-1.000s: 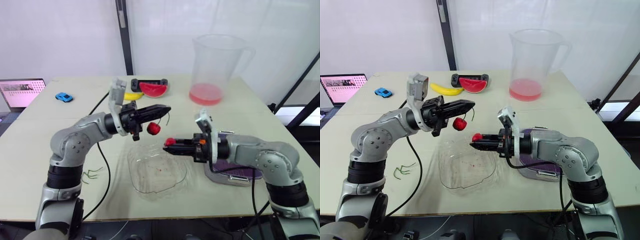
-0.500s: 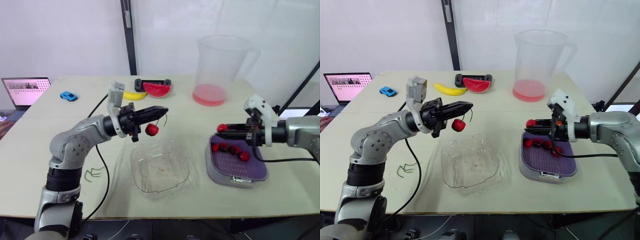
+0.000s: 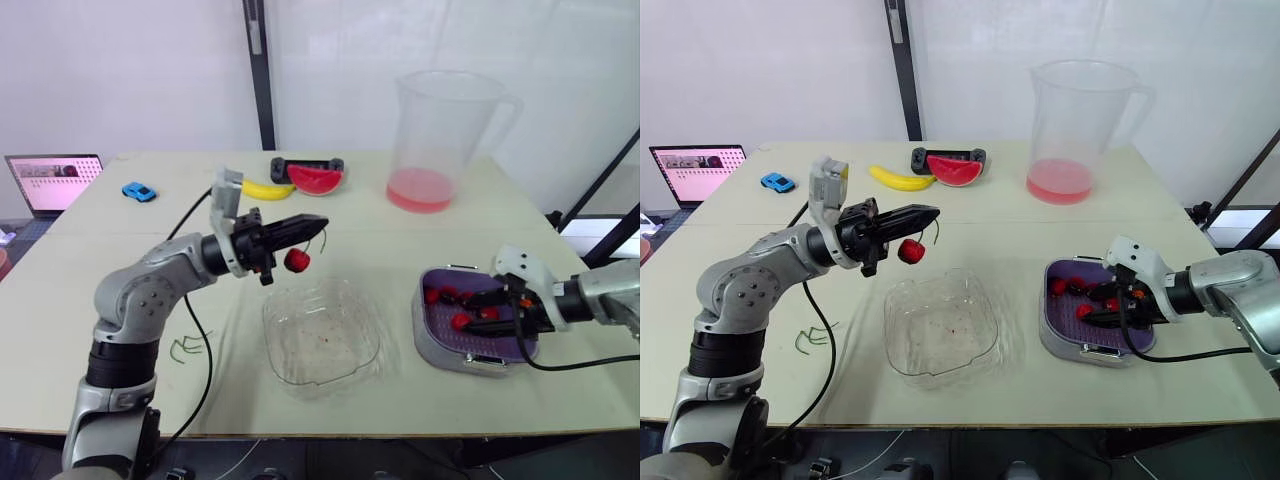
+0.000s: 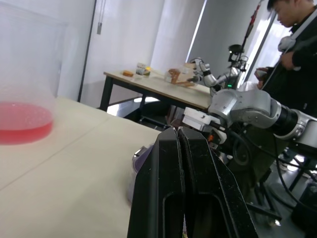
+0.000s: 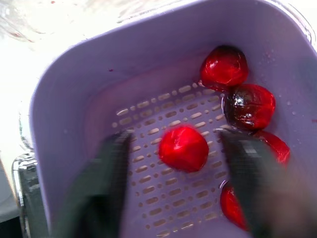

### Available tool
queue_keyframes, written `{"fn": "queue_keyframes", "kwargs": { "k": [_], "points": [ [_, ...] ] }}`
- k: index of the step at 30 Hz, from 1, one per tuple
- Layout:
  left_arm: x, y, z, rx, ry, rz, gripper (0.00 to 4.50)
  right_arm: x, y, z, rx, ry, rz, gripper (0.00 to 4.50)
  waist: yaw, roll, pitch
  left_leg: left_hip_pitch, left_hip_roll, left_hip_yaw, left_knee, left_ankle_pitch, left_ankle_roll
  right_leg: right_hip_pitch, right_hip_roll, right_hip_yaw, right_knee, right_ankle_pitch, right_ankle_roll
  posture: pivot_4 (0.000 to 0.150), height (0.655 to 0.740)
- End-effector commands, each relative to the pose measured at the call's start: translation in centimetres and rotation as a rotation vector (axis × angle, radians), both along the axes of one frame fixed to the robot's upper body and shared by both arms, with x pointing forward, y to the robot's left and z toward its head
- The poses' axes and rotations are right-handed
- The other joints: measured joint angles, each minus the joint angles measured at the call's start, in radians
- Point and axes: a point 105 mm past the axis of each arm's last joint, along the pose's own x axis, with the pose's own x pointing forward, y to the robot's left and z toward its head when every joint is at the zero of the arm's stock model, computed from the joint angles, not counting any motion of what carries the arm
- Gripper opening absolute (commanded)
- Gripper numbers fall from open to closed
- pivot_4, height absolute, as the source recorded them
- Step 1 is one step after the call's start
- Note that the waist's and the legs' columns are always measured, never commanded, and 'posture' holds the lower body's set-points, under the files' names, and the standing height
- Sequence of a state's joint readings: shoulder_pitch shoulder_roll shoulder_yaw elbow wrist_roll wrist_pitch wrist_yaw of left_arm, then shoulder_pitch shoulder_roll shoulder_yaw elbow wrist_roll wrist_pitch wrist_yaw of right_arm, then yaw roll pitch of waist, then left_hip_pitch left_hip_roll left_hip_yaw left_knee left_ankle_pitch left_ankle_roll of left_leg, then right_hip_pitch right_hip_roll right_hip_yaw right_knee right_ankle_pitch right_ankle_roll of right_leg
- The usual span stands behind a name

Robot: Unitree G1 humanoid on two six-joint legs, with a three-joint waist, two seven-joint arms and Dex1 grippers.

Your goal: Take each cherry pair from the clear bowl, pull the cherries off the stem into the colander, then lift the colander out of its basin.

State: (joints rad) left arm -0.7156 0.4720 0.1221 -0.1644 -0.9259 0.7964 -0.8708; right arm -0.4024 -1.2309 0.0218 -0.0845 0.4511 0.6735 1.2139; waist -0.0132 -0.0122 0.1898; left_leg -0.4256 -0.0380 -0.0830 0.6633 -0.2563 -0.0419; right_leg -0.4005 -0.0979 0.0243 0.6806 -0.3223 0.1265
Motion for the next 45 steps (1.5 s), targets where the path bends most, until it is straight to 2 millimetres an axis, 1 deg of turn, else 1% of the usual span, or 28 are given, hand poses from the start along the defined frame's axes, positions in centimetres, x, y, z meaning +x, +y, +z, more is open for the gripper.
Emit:
{"fn": "queue_keyframes", "kwargs": {
  "k": [1,3,5,7,8,11,12,15,17,18,21,27,32,34,35,37,39,40,41,42,43,45],
  "points": [
    [-0.6,0.5,1.3,-0.018,-0.064,0.011,0.0,-0.1,-1.0,2.8,-0.001,-0.064,-0.016,4.47,0.0,0.0,0.0,0.0,0.0,0.0,0.0,0.0,0.0,0.0,0.0,0.0,0.0,0.0,0.0,0.15,0.74],
    [-0.5,0.6,1.5,-0.022,-0.067,0.013,0.0,-0.1,-1.1,4.0,0.031,-0.081,-0.022,4.47,0.0,0.0,0.0,0.0,0.0,0.0,0.0,0.0,0.0,0.0,0.0,0.0,0.0,0.0,0.0,0.15,0.74],
    [-0.4,0.6,1.6,-0.029,-0.07,0.014,0.0,-0.1,-0.3,5.9,0.116,-0.107,-0.014,4.47,0.0,0.0,0.0,0.0,0.0,0.0,0.0,0.0,0.0,0.0,0.0,0.0,0.0,0.0,0.0,0.15,0.74],
    [-0.4,0.5,1.7,-0.034,-0.07,0.009,0.0,-0.4,1.9,8.4,0.246,-0.136,0.044,4.47,-0.004,0.0,0.0,0.0,0.0,0.0,0.0,0.0,0.0,0.0,0.0,0.0,0.0,0.0,0.0,0.15,0.74],
    [-0.3,0.5,1.8,-0.036,-0.069,0.005,0.0,-0.5,3.0,9.3,0.296,-0.148,0.083,4.47,-0.006,0.0,0.0,0.0,0.0,0.0,0.0,0.0,0.0,0.0,0.0,0.0,0.0,0.0,0.0,0.15,0.74],
    [-0.5,0.0,1.8,-0.043,-0.065,-0.016,0.0,-0.8,7.5,10.8,0.446,-0.18,0.22,4.47,-0.006,0.0,0.0,0.001,0.001,-0.001,-0.001,0.0,0.0,0.0,0.001,0.0,0.0,0.0,0.0,0.15,0.74],
    [-0.5,-0.2,1.9,-0.045,-0.066,-0.023,0.0,-1.0,9.0,11.0,0.485,-0.183,0.262,4.47,-0.006,0.0,0.0,0.001,0.001,-0.001,-0.001,0.0,0.0,0.001,0.001,-0.001,0.0,0.0,0.0,0.15,0.74],
    [-0.6,-0.5,2.1,-0.055,-0.065,-0.036,0.0,-1.4,11.5,11.2,0.55,-0.176,0.321,4.47,0.005,0.0,0.0,0.0,0.001,-0.001,0.0,0.0,0.0,0.0,0.0,-0.001,0.0,0.0,0.0,0.15,0.74],
    [-0.7,-0.8,2.3,-0.061,-0.066,-0.046,0.0,-1.5,13.6,11.2,0.623,-0.165,0.352,4.47,0.008,0.0,0.0,-0.001,0.001,-0.002,0.001,0.001,-0.001,0.001,-0.002,-0.002,0.0,0.0,0.0,0.15,0.74],
    [-0.7,-0.9,2.3,-0.064,-0.065,-0.052,0.0,-1.4,14.4,10.9,0.645,-0.156,0.359,4.47,0.005,0.0,0.0,-0.001,0.0,-0.002,0.001,0.001,-0.002,0.001,-0.002,-0.001,0.0,0.0,0.0,0.15,0.74],
    [-1.0,-1.3,2.3,-0.067,-0.059,-0.073,0.0,-1.2,16.8,9.3,0.677,-0.13,0.374,4.47,0.0,0.0,0.0,0.0,0.0,-0.002,0.001,0.004,-0.007,0.001,-0.002,-0.002,0.0,0.0,0.0,0.15,0.74],
    [-1.2,-1.6,2.2,-0.068,-0.053,-0.083,0.0,-0.7,19.3,9.4,0.79,-0.116,0.386,4.47,-0.005,0.0,0.0,0.0,-0.001,-0.002,0.0,0.004,-0.007,0.0,-0.001,-0.001,0.0,0.0,0.0,0.15,0.74],
    [-1.3,-1.7,2.0,-0.06,-0.047,-0.091,0.0,-0.9,20.5,9.4,0.832,-0.093,0.404,4.47,-0.005,0.0,0.0,0.0,-0.001,-0.002,0.0,0.004,-0.007,0.0,-0.001,-0.001,0.001,0.0,0.0,0.15,0.74],
    [-1.3,-1.7,2.1,-0.061,-0.047,-0.092,0.0,-1.0,20.8,9.3,0.838,-0.082,0.408,3.9,-0.005,0.0,0.0,0.0,-0.001,-0.002,0.0,0.004,-0.007,0.0,-0.001,-0.001,0.001,0.0,0.0,0.15,0.74],
    [-1.3,-1.7,2.1,-0.06,-0.048,-0.093,0.0,-1.0,21.0,9.2,0.839,-0.079,0.408,3.71,-0.005,0.0,0.0,0.0,-0.001,-0.002,0.0,0.004,-0.007,0.0,-0.001,-0.001,0.001,0.0,0.0,0.15,0.74],
    [-1.3,-1.8,2.1,-0.061,-0.048,-0.095,0.0,-0.9,21.2,9.1,0.844,-0.076,0.403,2.8,-0.006,0.0,0.0,0.0,-0.001,-0.002,0.0,0.004,-0.007,0.0,-0.001,-0.001,0.001,0.0,0.0,0.15,0.74],
    [-1.3,-1.9,2.1,-0.062,-0.048,-0.098,0.0,-0.8,21.2,9.0,0.842,-0.074,0.398,1.74,-0.006,0.0,0.0,0.0,-0.001,-0.002,0.0,0.004,-0.007,0.0,-0.001,-0.001,0.001,0.0,0.0,0.15,0.74],
    [-1.3,-1.9,2.1,-0.062,-0.048,-0.098,0.0,-0.8,21.2,8.9,0.838,-0.074,0.395,1.35,-0.006,0.0,0.0,0.0,-0.001,-0.002,0.0,0.004,-0.007,0.0,-0.001,-0.001,0.001,0.0,0.0,0.15,0.74],
    [-1.3,-1.9,2.1,-0.062,-0.048,-0.099,0.0,-0.7,21.2,8.9,0.836,-0.074,0.393,0.79,-0.006,0.0,0.0,0.0,-0.001,-0.002,0.0,0.004,-0.007,0.0,-0.001,-0.001,0.001,0.0,0.0,0.15,0.74],
    [-1.3,-1.9,2.1,-0.061,-0.048,-0.099,0.0,-0.7,21.2,8.8,0.835,-0.074,0.39,0.42,-0.006,0.0,0.0,0.0,-0.001,-0.002,0.0,0.004,-0.007,0.0,-0.001,-0.001,0.001,0.0,0.0,0.15,0.74],
    [-1.3,-1.8,2.1,-0.061,-0.048,-0.098,0.0,-0.7,21.1,8.8,0.834,-0.075,0.387,0.25,-0.006,0.0,0.0,0.0,-0.001,-0.002,0.0,0.004,-0.007,0.0,-0.001,-0.001,0.001,0.0,0.0,0.15,0.74],
    [-1.3,-1.8,2.1,-0.06,-0.048,-0.098,0.0,-0.6,21.0,8.8,0.828,-0.074,0.384,0.19,-0.006,0.0,0.0,0.0,-0.001,-0.002,0.0,0.004,-0.007,0.0,-0.001,-0.001,0.001,0.0,0.0,0.15,0.74]
  ]
}}
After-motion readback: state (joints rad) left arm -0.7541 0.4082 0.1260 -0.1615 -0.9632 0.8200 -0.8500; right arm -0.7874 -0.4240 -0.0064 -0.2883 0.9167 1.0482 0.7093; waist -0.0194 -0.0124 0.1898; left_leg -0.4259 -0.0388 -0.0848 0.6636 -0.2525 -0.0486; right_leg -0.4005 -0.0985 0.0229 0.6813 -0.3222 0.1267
